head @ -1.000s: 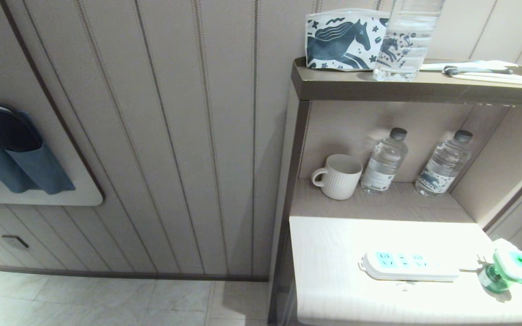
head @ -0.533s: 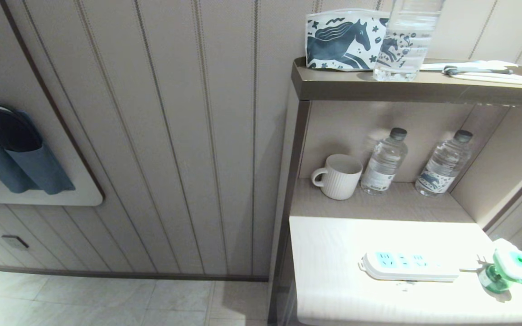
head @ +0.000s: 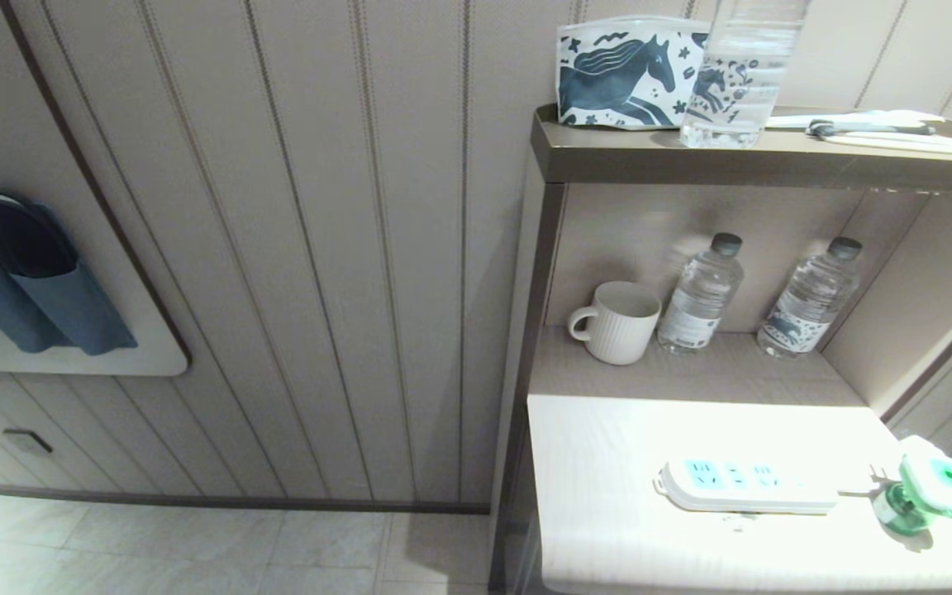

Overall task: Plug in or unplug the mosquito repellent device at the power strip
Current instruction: Pick up the mosquito repellent liquid

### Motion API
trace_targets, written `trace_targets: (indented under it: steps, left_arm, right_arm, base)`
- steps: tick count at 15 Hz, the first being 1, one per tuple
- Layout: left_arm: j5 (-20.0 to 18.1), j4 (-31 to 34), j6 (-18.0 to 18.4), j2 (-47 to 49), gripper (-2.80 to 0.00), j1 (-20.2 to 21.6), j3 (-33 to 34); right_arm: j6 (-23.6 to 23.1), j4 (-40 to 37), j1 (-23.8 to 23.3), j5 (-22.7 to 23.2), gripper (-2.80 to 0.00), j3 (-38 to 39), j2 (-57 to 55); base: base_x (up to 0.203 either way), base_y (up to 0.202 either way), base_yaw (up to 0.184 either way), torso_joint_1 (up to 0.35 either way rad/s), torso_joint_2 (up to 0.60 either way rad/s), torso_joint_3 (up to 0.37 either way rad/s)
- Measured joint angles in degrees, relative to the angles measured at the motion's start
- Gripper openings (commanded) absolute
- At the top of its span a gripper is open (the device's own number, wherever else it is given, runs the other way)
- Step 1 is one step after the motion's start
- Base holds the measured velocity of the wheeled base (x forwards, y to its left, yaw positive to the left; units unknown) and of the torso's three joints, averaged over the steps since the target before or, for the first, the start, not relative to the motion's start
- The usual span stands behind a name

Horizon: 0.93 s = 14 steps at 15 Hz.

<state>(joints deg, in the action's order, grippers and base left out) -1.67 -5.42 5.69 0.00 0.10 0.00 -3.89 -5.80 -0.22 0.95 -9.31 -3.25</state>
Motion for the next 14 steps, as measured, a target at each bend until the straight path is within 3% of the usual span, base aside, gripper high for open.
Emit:
trace_targets:
  steps: [2,5,9,14]
  left_arm:
    - [0.0,0.0,-0.02,0.0,-2.8,0.0,0.0]
    - [0.02,0.02,0.0,0.0,-2.8,0.0,0.0]
    - [0.02,0.02,0.0,0.0,-2.8,-0.02,0.0]
    - [0.02,0.01,0.0,0.0,-2.8,0.0,0.0]
  right_arm:
    - [0.33,-0.14,-0.1,-0.52,-2.8,-5.18,-4.21]
    - [1.76,4.43,-0.02,-5.23,-2.8,-9.24,-12.68]
    - [2.52,22.79,-0.18,-16.6,-2.8,-6.93,-24.8]
    - [4.66,45.02,-3.41,-18.9,-2.8,-0.63,-39.13]
  base:
    - [0.0,0.0,0.0,0.0,0.0,0.0]
    - [0.0,0.0,0.0,0.0,0.0,0.0]
    - [0.0,0.0,0.0,0.0,0.0,0.0]
    - [0.0,0.0,0.0,0.0,0.0,0.0]
